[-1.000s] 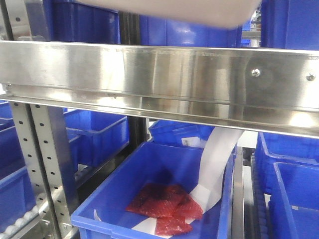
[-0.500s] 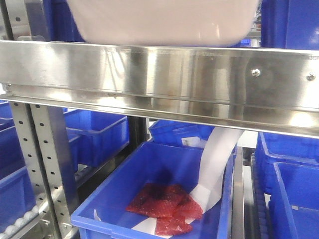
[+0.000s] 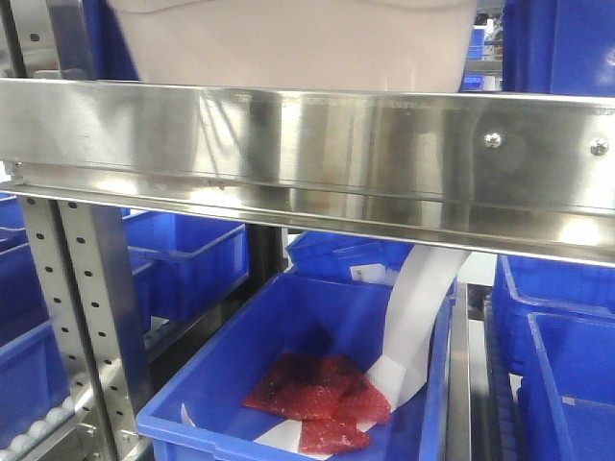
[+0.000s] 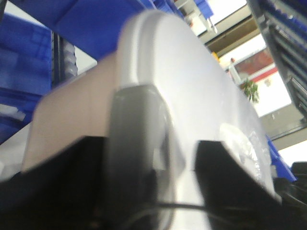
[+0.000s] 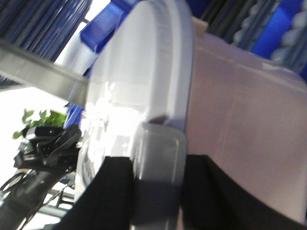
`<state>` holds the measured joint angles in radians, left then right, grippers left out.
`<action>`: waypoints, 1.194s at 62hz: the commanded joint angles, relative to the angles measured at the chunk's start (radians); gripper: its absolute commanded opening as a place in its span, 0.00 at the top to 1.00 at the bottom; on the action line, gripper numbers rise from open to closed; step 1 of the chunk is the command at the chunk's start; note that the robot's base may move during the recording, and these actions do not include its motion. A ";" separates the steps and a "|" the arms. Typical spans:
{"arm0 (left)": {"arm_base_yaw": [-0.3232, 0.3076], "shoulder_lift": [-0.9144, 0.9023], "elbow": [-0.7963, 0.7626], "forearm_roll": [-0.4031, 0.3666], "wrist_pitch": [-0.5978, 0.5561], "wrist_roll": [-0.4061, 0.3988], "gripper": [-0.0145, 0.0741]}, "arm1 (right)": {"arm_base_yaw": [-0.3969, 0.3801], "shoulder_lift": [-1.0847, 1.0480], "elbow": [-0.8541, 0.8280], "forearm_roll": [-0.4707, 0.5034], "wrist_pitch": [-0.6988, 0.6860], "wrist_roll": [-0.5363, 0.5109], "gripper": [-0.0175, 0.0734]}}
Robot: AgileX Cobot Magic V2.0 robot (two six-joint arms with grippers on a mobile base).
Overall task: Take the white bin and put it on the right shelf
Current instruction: 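Lower the bin onto the upper shelf with both grippers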
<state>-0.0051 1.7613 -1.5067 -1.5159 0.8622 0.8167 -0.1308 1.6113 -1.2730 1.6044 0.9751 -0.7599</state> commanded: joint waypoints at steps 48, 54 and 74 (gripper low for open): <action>-0.005 -0.055 -0.339 0.405 0.154 -0.023 0.33 | -0.154 -0.112 -0.181 -0.269 0.083 -0.056 0.12; -0.005 -0.074 -0.365 0.457 0.201 -0.045 0.40 | -0.154 -0.174 -0.179 -0.287 0.071 -0.056 0.20; -0.005 -0.148 -0.372 0.511 0.360 -0.055 0.89 | -0.154 -0.392 -0.158 -0.396 0.058 -0.048 0.73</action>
<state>-0.0078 1.6769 -1.8460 -0.9689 1.2068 0.7719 -0.2804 1.2901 -1.4160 1.1838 1.0542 -0.8006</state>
